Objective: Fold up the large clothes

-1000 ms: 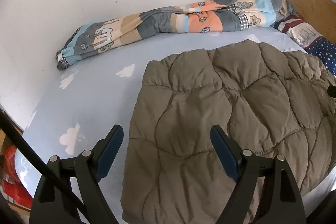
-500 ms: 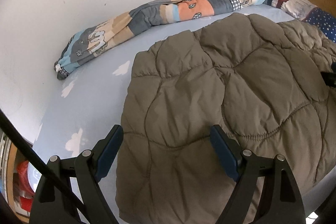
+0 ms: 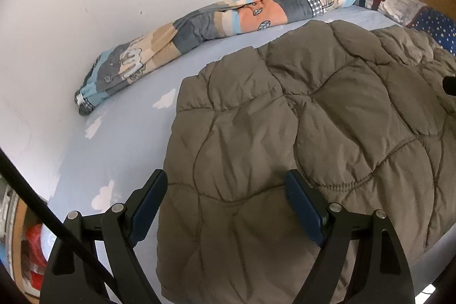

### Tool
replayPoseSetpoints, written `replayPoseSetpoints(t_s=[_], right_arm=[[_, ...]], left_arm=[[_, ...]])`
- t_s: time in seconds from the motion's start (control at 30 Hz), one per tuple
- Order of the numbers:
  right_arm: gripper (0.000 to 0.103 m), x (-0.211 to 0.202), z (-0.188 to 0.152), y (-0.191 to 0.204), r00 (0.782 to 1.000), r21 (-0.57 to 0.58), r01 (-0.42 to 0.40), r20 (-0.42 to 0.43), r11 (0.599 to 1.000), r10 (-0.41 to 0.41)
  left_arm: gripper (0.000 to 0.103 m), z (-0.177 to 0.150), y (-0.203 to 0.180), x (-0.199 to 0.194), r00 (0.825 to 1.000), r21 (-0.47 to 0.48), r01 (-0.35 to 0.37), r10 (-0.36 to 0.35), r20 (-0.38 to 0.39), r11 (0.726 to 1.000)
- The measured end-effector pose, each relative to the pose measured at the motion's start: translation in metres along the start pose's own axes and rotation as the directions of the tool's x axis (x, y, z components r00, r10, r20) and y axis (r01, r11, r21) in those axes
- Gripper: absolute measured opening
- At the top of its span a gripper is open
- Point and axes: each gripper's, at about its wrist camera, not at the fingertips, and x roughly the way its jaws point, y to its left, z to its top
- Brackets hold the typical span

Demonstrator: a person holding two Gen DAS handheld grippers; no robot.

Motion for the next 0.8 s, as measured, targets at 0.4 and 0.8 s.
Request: replayPoseSetpoints(t_s=[0.4,0.8], right_arm=[[0.069,0.02,-0.012,0.04,0.997,-0.162,0.02,-0.072,0.987,-0.032],[0.069,-0.01,0.005,-0.055,0.999,0.202,0.029,0.027,0.979,-0.035]], left_arm=[[0.084,-0.007,-0.006,-0.004,0.999,0.081,-0.037,0.035,0.027,0.996],[0.084,-0.003,0.044,0.011,0.995,-0.156,0.075,-0.085,-0.059,0.985]])
